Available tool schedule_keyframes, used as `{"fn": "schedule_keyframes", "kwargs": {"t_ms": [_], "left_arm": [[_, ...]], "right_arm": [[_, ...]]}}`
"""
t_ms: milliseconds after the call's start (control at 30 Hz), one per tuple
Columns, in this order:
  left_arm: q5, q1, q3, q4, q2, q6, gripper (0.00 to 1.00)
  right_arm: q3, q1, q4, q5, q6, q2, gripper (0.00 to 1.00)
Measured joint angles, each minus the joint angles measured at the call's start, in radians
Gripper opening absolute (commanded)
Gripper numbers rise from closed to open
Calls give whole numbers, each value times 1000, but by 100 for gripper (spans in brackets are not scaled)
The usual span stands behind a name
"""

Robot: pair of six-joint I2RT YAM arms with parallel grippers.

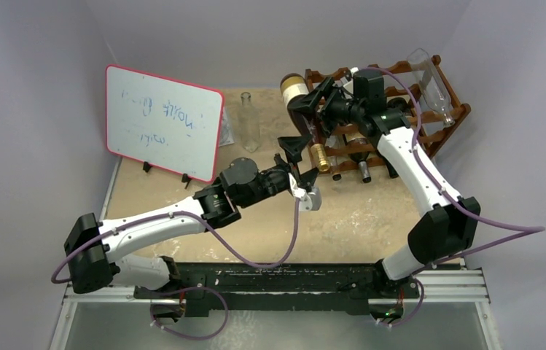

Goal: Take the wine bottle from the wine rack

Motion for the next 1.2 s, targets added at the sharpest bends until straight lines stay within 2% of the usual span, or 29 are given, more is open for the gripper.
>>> {"fn": "schedule_keyframes", "kwargs": {"t_ms": [133,400,567,633,700,800,900,967,1000,1033,1067,1200], "left_arm": [[0,-13,1,-9,37,49,82],[-23,-32,72,10,113,141,64],[-51,-39,77,53,132,189,37],[-59,-44,78,61,134,204,16],[-89,-57,80,79,134,269,1],[-140,-77,83,79,137,277,0],[-177,-89,83,84,138,288,0],[-194,-93,81,92,138,293,0],[-203,-97,76,106,138,296,0],[-212,-100,68,122,138,298,0],[-221,-105,56,143,138,304,0],[-264,-120,9,219,137,303,0]], "right_arm": [[-3,6,0,2,24,-14,0],[-19,16,-1,19,50,-43,0],[-20,29,-2,24,55,-43,0],[-24,37,0,25,61,-43,0],[-30,40,-5,19,75,-43,1],[-45,46,-8,9,77,-45,15],[-47,48,-2,1,77,-45,38],[-47,49,7,-8,77,-45,64],[-47,49,10,-11,76,-45,82],[-47,49,13,-13,72,-45,95],[-47,51,14,-14,69,-45,99],[-46,56,20,-33,49,-45,100]]}}
